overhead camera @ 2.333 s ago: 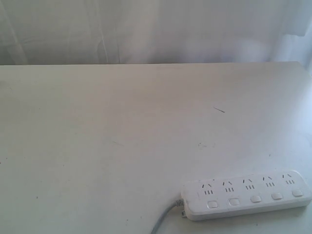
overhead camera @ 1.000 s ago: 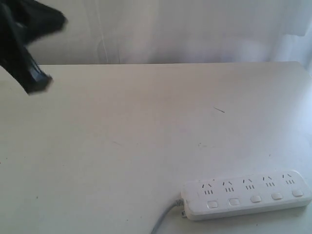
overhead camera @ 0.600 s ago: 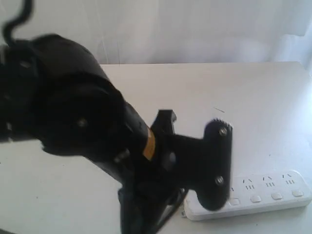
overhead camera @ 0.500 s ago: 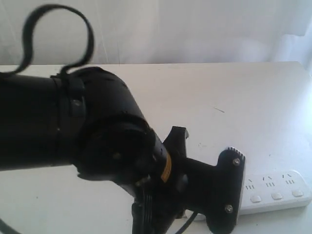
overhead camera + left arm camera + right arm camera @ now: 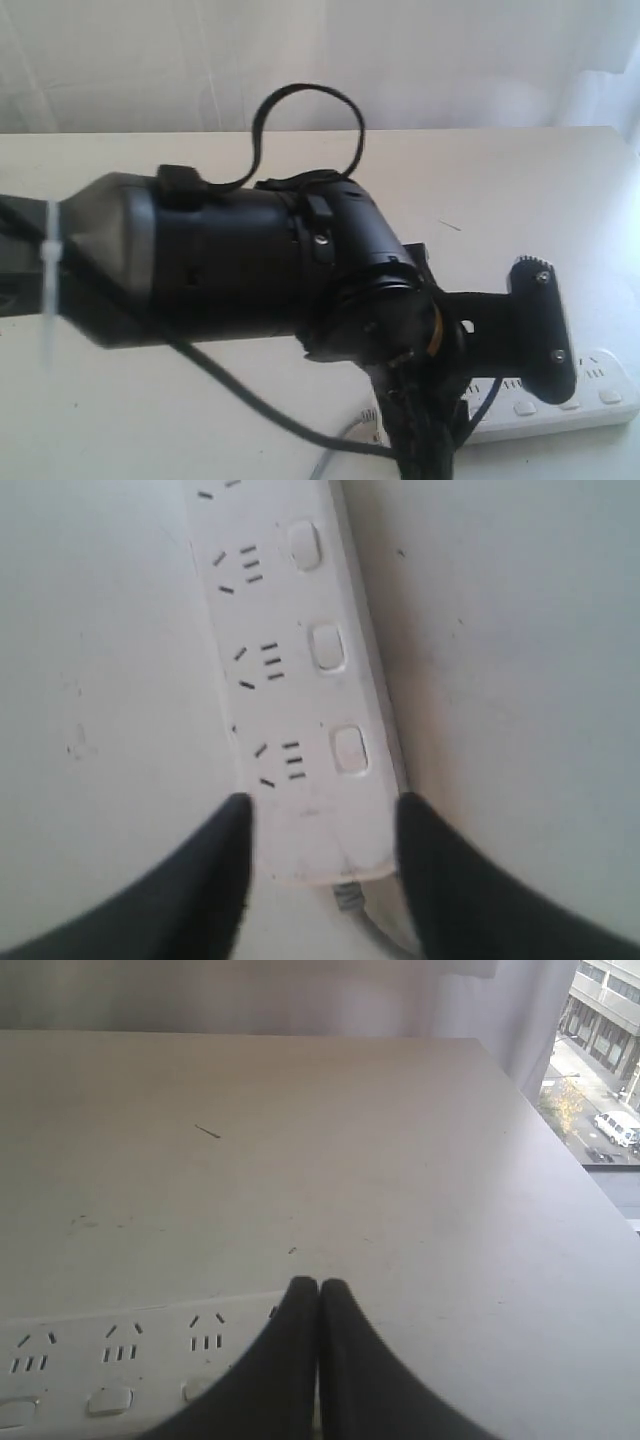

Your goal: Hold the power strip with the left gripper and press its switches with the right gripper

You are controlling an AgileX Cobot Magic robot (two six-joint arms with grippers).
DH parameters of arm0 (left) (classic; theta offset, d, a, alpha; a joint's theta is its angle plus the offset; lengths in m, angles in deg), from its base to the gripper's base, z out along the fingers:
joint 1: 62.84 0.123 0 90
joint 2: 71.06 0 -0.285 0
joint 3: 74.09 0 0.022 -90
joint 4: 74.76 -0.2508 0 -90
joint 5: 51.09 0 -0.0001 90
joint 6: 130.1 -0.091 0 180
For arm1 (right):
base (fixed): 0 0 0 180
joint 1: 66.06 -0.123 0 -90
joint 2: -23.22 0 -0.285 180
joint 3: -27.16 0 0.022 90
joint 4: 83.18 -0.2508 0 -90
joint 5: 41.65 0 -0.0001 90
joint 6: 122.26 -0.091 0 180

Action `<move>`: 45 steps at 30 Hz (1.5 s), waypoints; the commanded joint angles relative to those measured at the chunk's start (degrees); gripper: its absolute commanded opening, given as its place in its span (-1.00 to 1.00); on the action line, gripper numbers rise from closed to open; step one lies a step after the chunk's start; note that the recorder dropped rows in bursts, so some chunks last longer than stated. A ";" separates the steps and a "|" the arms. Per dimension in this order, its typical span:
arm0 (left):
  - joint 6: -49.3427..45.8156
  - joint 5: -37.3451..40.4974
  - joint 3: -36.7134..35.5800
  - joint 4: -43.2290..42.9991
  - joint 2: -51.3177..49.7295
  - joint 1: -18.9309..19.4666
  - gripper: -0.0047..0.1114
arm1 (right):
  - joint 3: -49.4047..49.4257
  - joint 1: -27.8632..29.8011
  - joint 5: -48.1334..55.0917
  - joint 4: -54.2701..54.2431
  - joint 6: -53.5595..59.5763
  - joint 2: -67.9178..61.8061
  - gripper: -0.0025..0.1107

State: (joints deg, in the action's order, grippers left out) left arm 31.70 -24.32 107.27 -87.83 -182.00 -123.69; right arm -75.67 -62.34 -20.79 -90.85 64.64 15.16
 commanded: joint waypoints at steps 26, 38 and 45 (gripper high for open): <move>-3.34 15.99 18.87 5.74 -17.43 2.21 0.68 | 0.06 -0.22 -0.58 0.00 -0.09 0.27 -0.96; -4.75 14.78 20.18 7.26 -19.46 3.05 0.68 | 0.06 -0.22 -0.58 0.00 -0.09 0.27 -0.96; -4.75 15.54 20.18 8.23 -20.08 4.21 0.67 | 0.06 -0.22 -0.58 0.00 -0.09 0.27 -0.96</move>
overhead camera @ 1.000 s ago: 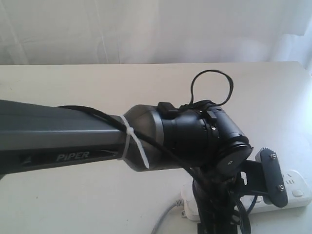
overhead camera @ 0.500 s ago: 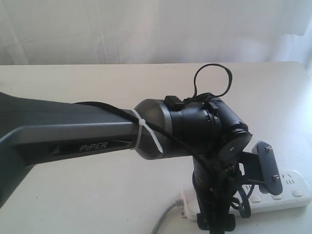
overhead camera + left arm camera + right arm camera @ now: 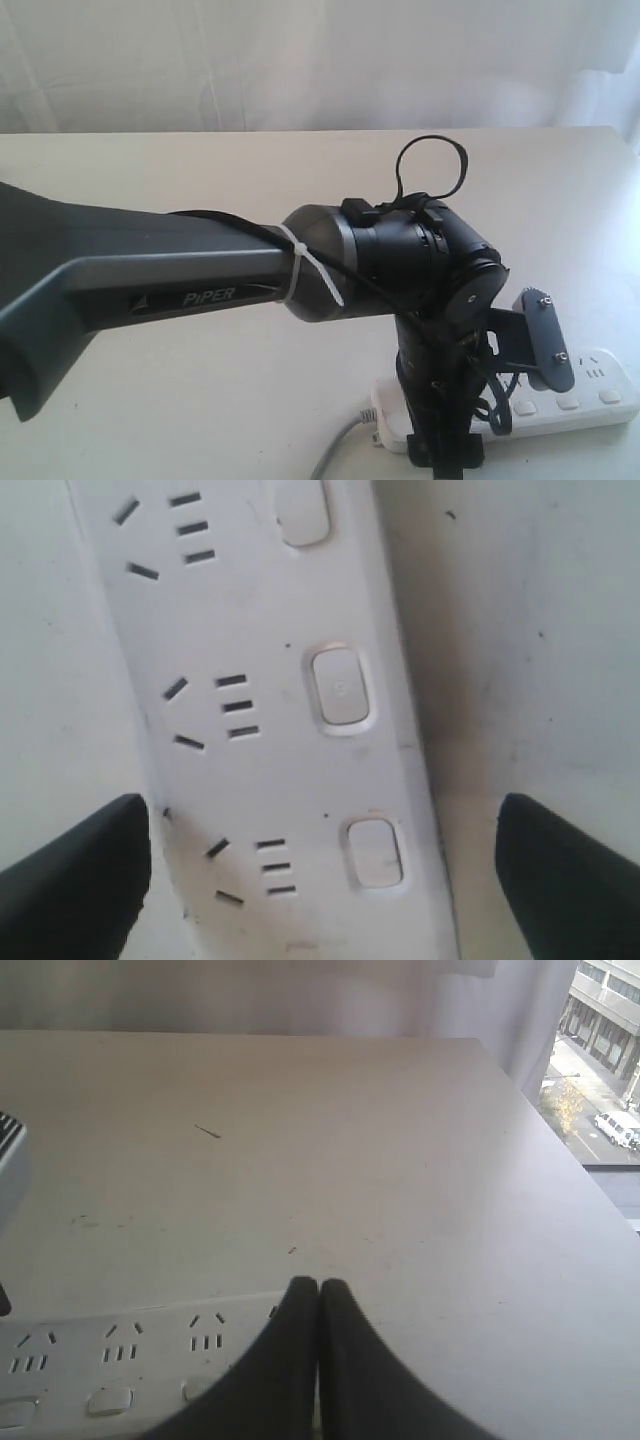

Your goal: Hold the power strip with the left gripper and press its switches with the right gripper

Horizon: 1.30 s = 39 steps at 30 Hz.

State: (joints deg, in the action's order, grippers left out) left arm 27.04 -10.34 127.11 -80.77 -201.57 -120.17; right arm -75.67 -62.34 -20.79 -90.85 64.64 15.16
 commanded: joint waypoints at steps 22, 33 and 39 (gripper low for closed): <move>-1.08 0.81 0.34 5.53 -4.30 -0.09 0.60 | 0.06 -0.22 -0.58 0.00 -0.09 0.27 -0.96; -1.11 14.27 0.34 3.97 -4.65 0.04 0.04 | 0.06 -0.22 -0.58 0.00 -0.09 0.27 -0.96; -1.37 17.99 0.34 -0.39 -4.65 0.04 -0.67 | 0.06 -0.62 -0.58 0.00 -0.09 0.27 -0.96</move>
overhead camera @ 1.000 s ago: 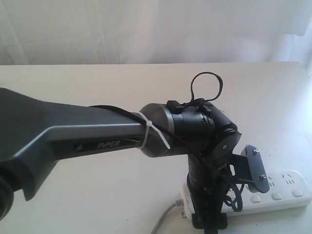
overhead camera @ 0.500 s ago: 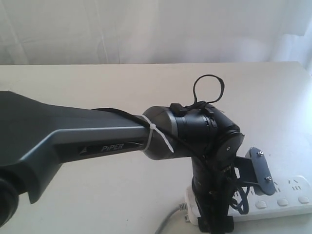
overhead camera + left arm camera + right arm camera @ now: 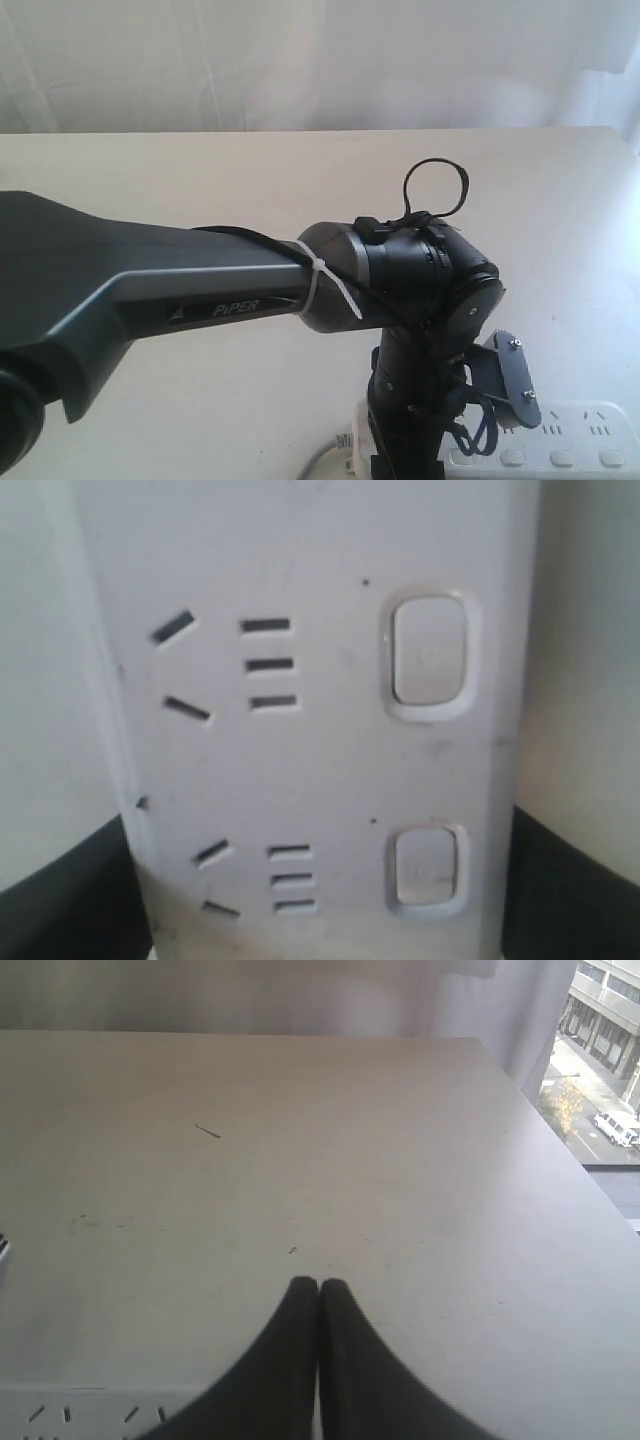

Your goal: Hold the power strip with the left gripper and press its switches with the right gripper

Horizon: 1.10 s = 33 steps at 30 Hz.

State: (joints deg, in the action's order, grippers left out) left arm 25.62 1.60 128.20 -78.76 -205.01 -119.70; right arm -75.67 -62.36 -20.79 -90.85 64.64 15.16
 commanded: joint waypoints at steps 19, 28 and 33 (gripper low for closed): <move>0.24 -4.85 -10.00 -7.20 8.60 3.71 -0.92 | 0.06 -0.61 -0.58 0.00 -0.09 0.27 -0.96; -1.24 -14.82 -26.44 -6.36 20.31 10.58 -0.92 | 0.06 -0.61 -0.58 0.00 -0.09 0.27 -0.96; -1.24 -18.13 -34.51 -6.36 23.64 13.13 -0.92 | 0.06 -0.61 -0.58 0.00 -0.09 0.27 -0.96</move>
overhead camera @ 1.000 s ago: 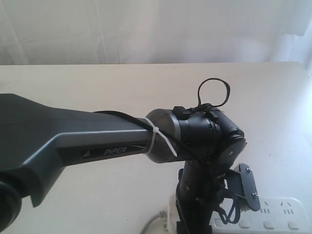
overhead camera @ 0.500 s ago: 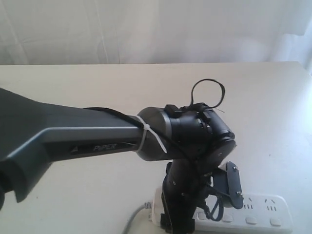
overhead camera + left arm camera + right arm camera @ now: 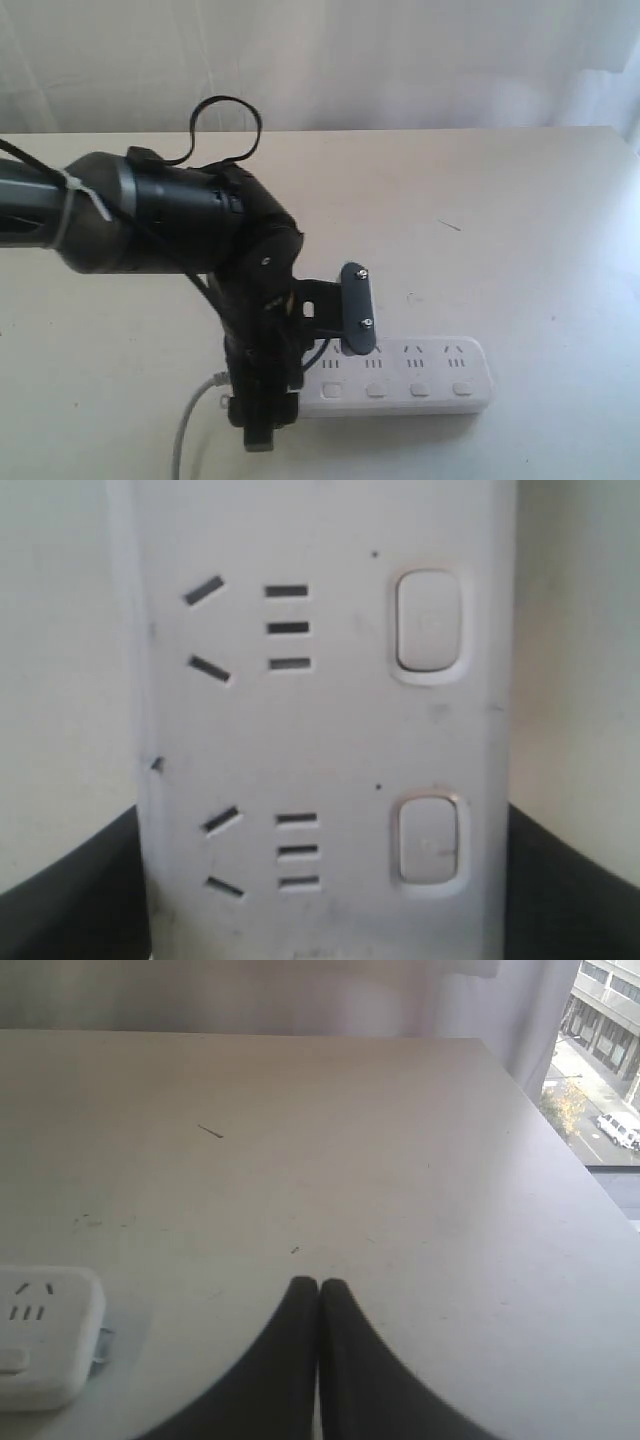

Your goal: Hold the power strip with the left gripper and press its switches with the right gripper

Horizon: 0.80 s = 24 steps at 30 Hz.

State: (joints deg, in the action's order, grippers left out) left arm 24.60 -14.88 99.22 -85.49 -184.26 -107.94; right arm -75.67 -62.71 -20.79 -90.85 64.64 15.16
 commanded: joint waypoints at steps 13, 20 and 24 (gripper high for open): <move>0.14 -12.90 -20.22 0.48 12.89 2.07 -0.92 | 0.06 -0.26 -0.58 0.00 -0.09 0.27 -0.96; 1.34 -17.66 -26.08 0.75 15.37 2.85 -0.92 | 0.06 -0.26 -0.58 0.00 -0.09 0.27 -0.96; 0.90 -17.87 -26.17 0.75 15.80 2.85 -0.92 | 0.06 -0.28 -2.50 0.35 1.09 0.27 -0.96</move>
State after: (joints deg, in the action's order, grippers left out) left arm 25.46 -32.60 73.70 -85.28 -169.33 -105.27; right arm -75.67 -62.71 -20.79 -90.85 64.64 15.16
